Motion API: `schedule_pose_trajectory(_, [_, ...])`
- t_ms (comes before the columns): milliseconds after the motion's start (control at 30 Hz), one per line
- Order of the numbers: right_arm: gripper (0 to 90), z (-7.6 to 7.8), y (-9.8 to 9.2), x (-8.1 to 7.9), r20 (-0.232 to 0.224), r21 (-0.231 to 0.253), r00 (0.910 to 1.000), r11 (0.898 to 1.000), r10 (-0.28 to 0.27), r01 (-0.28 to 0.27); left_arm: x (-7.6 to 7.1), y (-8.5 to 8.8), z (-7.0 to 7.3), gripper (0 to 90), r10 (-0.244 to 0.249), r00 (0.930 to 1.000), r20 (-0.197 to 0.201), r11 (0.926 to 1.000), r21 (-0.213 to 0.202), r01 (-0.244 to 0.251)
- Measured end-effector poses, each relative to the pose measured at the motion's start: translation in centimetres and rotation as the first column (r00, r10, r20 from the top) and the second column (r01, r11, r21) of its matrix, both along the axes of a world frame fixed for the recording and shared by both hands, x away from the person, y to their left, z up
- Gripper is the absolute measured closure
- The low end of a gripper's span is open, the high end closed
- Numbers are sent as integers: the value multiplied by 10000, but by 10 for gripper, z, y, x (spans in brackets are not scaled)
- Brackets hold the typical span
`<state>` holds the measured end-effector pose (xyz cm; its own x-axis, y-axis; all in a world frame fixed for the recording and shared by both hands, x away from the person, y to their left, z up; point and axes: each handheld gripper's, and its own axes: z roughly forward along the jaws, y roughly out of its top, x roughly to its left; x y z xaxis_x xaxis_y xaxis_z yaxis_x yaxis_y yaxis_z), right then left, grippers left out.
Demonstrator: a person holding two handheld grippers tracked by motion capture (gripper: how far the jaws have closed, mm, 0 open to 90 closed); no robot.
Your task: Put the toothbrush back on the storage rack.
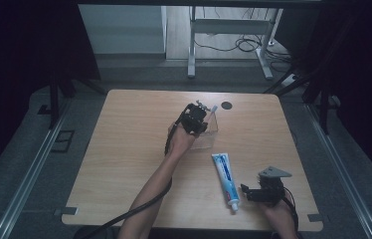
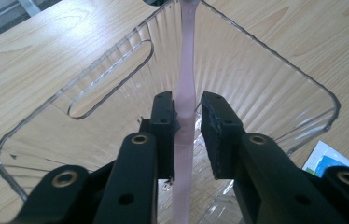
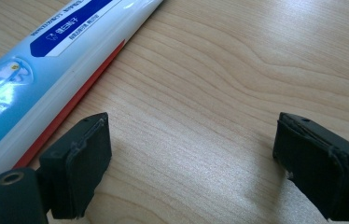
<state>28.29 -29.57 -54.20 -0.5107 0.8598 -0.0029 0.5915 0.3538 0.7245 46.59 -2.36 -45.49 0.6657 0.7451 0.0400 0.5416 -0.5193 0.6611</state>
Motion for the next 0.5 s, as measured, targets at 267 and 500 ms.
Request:
schedule_pose_trajectory(267, [110,0,0,0,2,0,10000,10000,-2,2,0,1,2,676,47,10000,5,9999,-115,-47])
schedule_pose_trajectory(500, [110,0,0,0,4,-1,10000,10000,-1,1,-1,2,6,574,56,10000,-9,9989,-459,-56])
